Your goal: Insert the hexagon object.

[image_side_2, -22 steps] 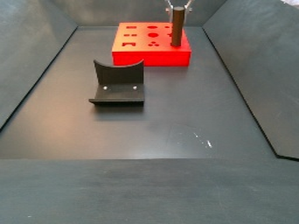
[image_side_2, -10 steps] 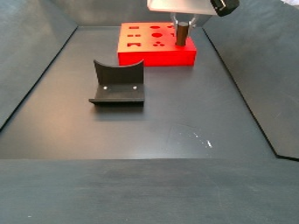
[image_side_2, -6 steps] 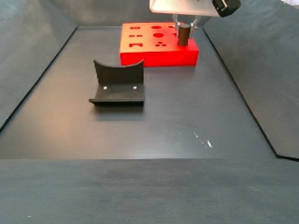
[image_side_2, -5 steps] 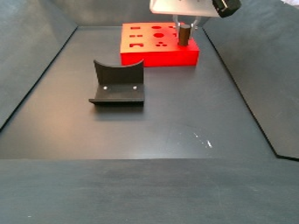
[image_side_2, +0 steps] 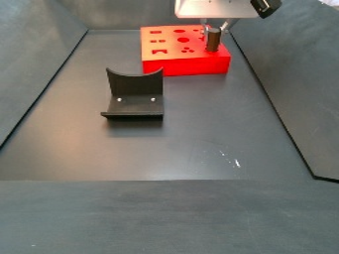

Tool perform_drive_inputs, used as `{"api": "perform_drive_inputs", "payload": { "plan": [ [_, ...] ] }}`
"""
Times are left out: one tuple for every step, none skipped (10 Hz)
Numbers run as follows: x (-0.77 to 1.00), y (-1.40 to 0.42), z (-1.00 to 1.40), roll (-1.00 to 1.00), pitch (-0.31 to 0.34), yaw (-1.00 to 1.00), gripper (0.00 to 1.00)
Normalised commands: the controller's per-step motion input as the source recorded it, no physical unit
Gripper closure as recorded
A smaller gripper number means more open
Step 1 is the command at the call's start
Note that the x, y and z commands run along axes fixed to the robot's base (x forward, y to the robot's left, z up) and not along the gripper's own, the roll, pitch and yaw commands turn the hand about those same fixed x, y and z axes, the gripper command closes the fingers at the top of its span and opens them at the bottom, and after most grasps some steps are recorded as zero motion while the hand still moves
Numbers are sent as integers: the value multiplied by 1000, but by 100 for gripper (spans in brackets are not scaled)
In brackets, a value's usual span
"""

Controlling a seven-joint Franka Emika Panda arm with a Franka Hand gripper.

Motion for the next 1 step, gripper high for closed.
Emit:
{"api": "perform_drive_inputs", "payload": {
  "plan": [
    [0,0,0,0,0,0,100]
  ]
}}
